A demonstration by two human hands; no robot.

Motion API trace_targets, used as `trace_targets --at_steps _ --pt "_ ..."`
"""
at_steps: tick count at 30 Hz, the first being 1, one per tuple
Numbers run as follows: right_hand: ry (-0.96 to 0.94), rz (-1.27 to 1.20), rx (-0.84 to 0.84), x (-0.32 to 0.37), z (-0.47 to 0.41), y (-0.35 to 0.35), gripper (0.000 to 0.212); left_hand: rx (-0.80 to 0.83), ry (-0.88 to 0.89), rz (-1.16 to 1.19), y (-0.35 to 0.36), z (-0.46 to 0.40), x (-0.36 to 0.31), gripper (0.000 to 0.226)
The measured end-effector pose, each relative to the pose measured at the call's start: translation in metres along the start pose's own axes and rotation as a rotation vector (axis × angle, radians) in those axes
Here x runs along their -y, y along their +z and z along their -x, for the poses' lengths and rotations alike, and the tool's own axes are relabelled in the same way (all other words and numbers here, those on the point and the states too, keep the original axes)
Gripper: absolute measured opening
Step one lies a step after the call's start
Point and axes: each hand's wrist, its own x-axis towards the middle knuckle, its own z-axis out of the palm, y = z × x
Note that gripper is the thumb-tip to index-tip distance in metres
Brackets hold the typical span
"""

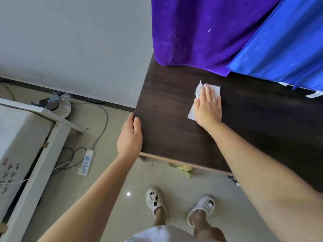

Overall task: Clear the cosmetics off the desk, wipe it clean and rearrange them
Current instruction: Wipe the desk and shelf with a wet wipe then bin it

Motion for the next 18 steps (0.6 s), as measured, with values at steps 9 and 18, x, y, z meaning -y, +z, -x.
trace_targets --at_steps 9,18 --pt "-0.639 0.008 0.148 0.086 0.103 0.019 0.060 -0.198 0.300 -0.252 0.014 0.001 0.011 0.046" --pt "0.430 -0.067 -0.084 -0.190 0.101 0.003 0.058 -0.078 0.655 -0.653 0.057 0.015 0.004 0.053"
